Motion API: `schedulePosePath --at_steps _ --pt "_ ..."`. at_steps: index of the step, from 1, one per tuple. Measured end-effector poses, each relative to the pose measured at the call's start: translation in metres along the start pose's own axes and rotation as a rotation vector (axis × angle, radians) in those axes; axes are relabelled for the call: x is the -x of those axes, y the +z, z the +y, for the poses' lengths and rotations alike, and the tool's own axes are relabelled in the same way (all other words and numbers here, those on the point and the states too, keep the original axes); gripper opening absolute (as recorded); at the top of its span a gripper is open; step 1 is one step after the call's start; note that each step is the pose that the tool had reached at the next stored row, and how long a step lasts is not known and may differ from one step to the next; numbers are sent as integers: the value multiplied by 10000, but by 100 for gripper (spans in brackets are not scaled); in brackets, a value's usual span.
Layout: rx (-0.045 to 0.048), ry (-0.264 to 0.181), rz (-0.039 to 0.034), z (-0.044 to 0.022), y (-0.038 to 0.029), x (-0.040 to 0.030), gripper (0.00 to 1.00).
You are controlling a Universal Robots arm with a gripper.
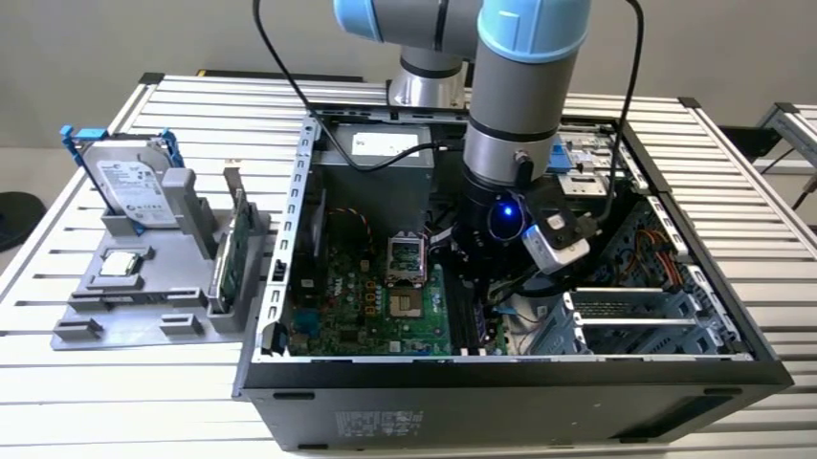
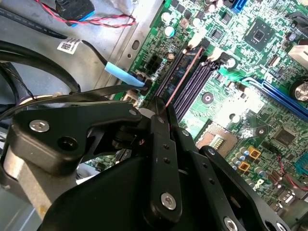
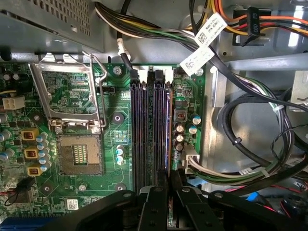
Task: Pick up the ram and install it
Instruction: 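Insert the ram into the slot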
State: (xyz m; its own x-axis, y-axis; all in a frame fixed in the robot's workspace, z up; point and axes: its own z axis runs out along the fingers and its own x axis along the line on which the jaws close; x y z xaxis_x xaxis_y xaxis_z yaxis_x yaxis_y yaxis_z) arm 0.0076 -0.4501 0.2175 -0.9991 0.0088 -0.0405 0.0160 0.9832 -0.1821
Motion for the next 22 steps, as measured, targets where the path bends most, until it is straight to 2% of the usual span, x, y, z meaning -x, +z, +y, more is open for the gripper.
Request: schedulePosePath --at_steps 11,22 --pt "-45 -2 0 5 27 -2 0" --pt "-53 -2 -1 6 32 -2 0"
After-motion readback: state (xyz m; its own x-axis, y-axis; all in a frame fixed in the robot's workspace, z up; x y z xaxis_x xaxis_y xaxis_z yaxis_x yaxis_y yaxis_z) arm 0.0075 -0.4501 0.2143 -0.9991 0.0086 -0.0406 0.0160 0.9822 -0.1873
